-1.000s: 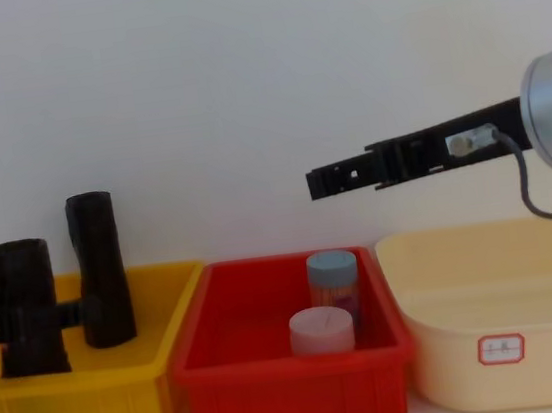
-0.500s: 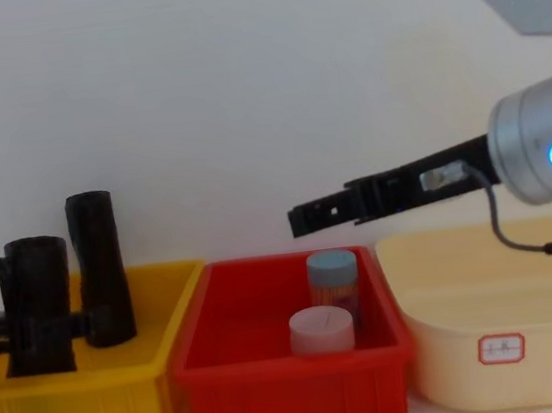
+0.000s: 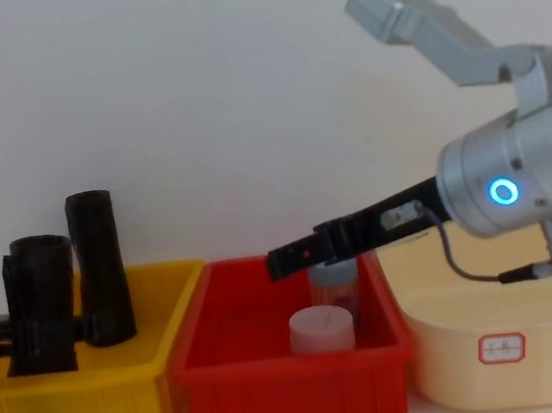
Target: Pick up the garbage bag with the one hand and transfer it to the other hand.
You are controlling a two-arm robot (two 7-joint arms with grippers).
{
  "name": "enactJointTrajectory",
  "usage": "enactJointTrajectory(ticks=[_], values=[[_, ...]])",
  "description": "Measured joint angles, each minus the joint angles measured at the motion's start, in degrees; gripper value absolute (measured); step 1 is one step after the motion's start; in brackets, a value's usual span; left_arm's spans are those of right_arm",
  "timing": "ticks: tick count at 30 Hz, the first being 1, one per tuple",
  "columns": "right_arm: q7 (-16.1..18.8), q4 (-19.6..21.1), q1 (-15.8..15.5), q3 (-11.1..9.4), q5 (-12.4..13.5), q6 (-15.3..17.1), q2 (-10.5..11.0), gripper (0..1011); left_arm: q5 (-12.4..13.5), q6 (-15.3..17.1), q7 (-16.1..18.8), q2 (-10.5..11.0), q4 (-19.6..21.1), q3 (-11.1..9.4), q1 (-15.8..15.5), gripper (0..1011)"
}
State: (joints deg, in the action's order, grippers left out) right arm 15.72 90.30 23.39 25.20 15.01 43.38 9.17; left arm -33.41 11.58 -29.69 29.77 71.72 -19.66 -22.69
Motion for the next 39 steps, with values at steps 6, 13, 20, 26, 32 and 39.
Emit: enactJointTrajectory(ticks=[6,13,20,26,32,39], values=[[0.5,-3.0,1.5,0.9,-0.7,0.1,-0.7,1001,0.0,0.0,-0.1,0.0,-0.1,-0.1,0.0,1001],[0.9,-6.0,2.7,1.6,-1.4,-0.1,-1.3,1001,0.0,0.1,-0.1,0.0,-0.1,-0.1,-0.1,1001],[1.1,-8.3,3.3,1.8,-1.9,-0.5,-1.6,1002,0.0,0.1,-0.1,0.0,-0.2,-0.1,-0.1,1001],[1.4,-9.9,3.6,1.9,-2.3,-0.6,-1.7,1001,0.0,0.1,-0.1,0.0,-0.2,-0.2,-0.1,1001],[1.7,-10.8,3.7,1.9,-2.5,-0.7,-1.9,1001,0.0,0.1,-0.1,0.0,-0.2,-0.2,-0.1,1001],[2.1,-11.5,3.7,1.8,-2.6,-0.8,-2.0,1001,0.0,0.1,-0.1,0.0,-0.2,-0.2,-0.1,1001]])
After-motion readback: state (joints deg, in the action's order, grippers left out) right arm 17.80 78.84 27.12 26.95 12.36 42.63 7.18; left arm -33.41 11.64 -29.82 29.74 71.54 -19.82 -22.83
